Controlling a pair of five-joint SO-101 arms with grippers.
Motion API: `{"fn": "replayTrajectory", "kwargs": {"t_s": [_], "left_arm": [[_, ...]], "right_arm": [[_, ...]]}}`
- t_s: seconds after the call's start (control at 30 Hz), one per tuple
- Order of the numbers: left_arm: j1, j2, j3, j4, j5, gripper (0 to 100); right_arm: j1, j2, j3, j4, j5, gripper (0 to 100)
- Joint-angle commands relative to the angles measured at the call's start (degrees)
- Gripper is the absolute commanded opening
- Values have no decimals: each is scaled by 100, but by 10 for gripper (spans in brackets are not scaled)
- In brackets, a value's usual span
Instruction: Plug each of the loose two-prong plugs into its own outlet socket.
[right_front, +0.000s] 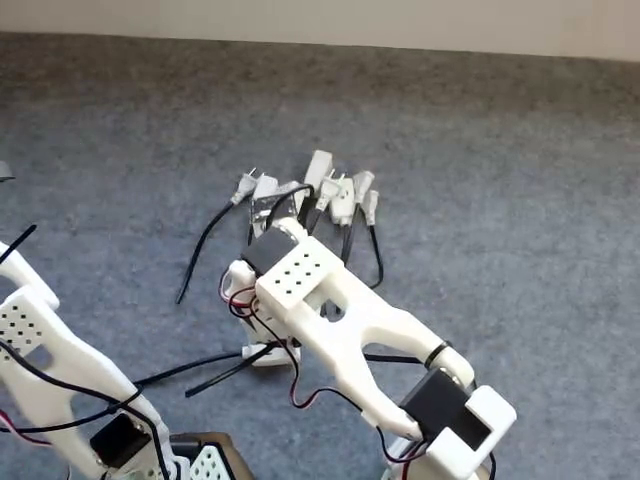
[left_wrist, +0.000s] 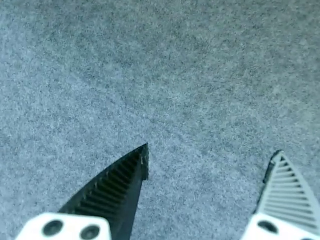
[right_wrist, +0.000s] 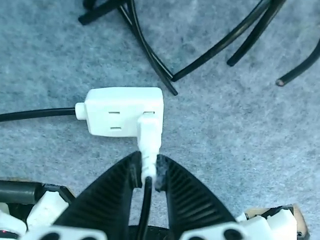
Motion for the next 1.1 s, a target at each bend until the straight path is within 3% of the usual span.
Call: {"fn": "replayTrajectory", "kwargs": {"t_s": [0.0,0.17,0.47,0.57,0.67,0.9,1.07], "left_arm": [[40,-84,-215,26,-26,365],[40,-84,-233,35,-26,365],[22,-127,-242,35,-35,365],[48,-127,-242,158,-378,365],[145,-127,-251,431,-721,365],[514,-303,-215,976,-747,365],[611,-655,-198,1002,-738,365]], "right_arm": [[154,-48,312,-338,-35,6],[22,207,1279,-1138,-35,6],[4,541,998,-1042,70,9],[-4,541,585,-725,651,9],[22,541,-31,-251,703,9],[180,541,-1842,1024,738,9],[567,171,-2536,1042,1178,13]]}}
